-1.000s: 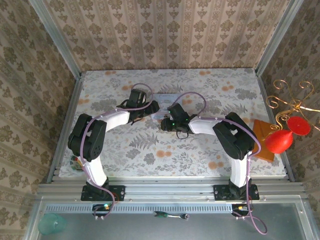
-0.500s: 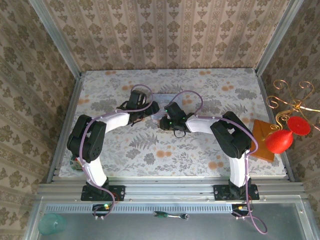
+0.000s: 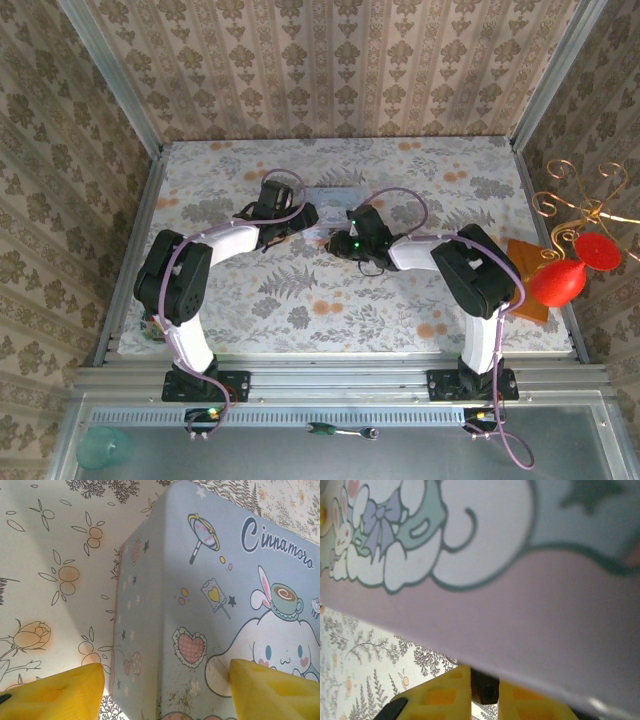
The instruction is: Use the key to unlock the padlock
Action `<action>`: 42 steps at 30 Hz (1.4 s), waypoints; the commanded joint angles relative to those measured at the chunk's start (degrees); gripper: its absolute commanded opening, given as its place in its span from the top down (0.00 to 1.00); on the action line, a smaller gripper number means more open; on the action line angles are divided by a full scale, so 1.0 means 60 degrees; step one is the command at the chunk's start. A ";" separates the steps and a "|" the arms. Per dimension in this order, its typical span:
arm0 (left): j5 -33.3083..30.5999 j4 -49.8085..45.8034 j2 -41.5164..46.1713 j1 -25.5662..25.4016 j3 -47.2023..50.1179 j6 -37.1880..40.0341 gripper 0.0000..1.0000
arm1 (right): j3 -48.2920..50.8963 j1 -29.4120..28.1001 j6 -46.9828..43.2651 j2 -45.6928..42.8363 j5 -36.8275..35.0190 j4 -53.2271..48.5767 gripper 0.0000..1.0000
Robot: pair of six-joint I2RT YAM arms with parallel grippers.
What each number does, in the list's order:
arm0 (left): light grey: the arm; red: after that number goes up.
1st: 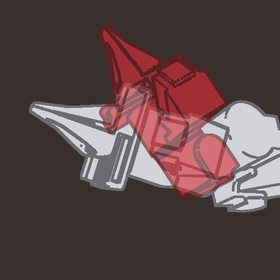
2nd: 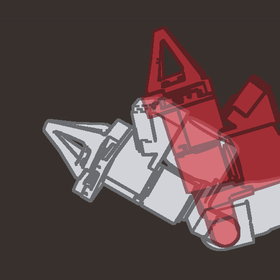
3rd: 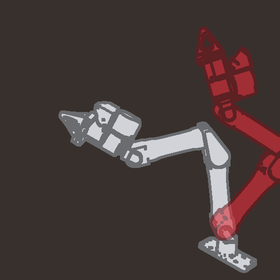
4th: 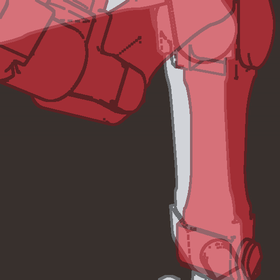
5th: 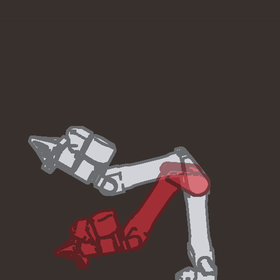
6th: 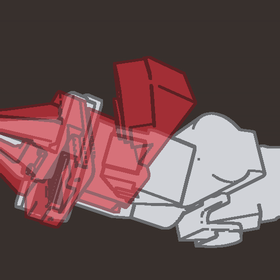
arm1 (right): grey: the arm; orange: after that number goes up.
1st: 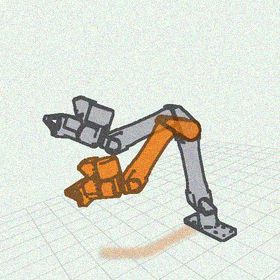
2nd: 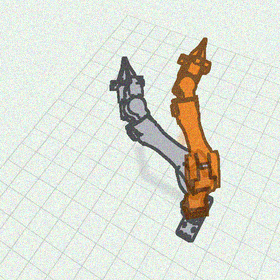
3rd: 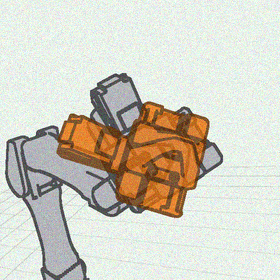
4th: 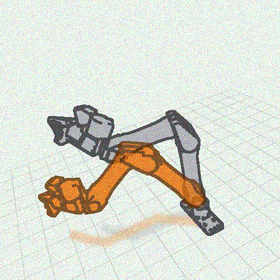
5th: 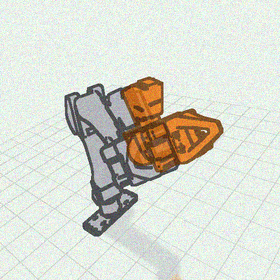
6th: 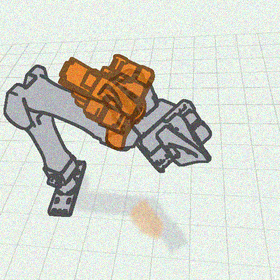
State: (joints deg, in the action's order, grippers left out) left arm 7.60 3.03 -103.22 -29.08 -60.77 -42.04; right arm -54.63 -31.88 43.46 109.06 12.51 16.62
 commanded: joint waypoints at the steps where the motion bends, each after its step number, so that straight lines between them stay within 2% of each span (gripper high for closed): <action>1: -0.0449 -0.1803 -0.0279 -0.0103 0.0379 0.0135 0.34 | 0.0954 0.0280 0.1620 0.0109 0.0268 0.0658 0.96; 8: -0.0439 -0.1763 -0.0335 -0.0145 0.0443 0.0093 0.34 | 0.1579 0.0508 0.2588 0.0077 0.0672 0.2559 0.99; 18: -0.0427 -0.1607 -0.0346 -0.0352 0.0515 -0.0012 0.35 | 0.1937 0.0538 0.3368 0.0021 0.0702 0.3967 1.00; 30: -0.0747 -0.1875 -0.0376 -0.0449 0.0248 0.0275 0.35 | 0.2573 0.0552 0.3786 -0.0460 0.0222 0.4454 1.00; 42: -0.0633 -0.1698 -0.0163 -0.0456 0.0320 0.0290 0.34 | 0.2866 0.0530 0.4491 -0.0790 -0.0263 0.4561 1.00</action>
State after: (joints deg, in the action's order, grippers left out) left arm 5.13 2.39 -103.09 -31.66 -61.14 -42.37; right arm -38.09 -29.08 68.20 105.80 14.37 43.57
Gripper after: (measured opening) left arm 0.657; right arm 0.074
